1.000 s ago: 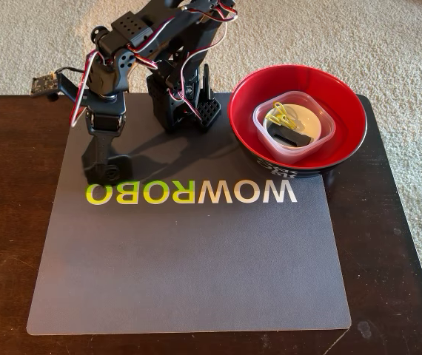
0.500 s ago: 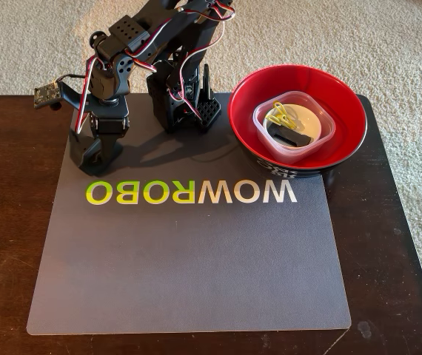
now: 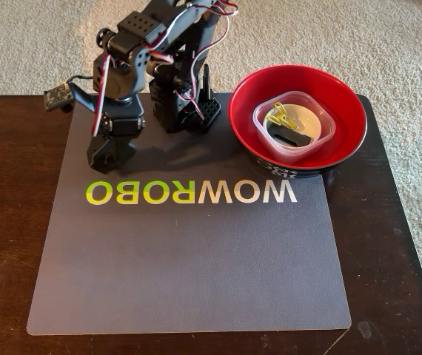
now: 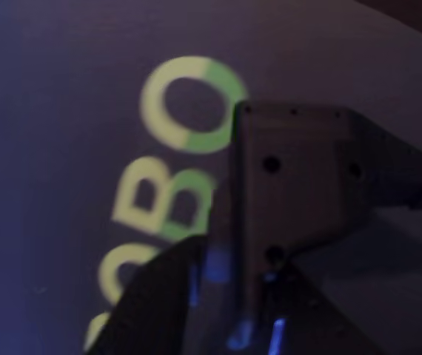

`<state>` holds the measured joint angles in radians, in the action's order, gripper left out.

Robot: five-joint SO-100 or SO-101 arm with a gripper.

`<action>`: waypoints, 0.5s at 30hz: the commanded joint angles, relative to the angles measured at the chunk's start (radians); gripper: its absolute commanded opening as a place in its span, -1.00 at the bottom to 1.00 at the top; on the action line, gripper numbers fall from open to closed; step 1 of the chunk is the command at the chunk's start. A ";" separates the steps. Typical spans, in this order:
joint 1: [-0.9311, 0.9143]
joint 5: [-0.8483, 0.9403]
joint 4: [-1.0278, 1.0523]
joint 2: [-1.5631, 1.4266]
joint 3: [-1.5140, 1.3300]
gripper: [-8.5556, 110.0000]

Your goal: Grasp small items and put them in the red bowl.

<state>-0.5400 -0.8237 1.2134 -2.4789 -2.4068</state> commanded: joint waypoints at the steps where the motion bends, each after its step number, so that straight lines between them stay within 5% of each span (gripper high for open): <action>1: 0.236 0.144 0.140 0.038 0.291 -0.86; 8: 0.765 0.336 0.499 0.264 0.925 -0.86; 15: 1.483 0.331 0.495 0.132 0.894 -0.86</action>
<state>0.6366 -0.4847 1.7058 -2.3224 -1.5570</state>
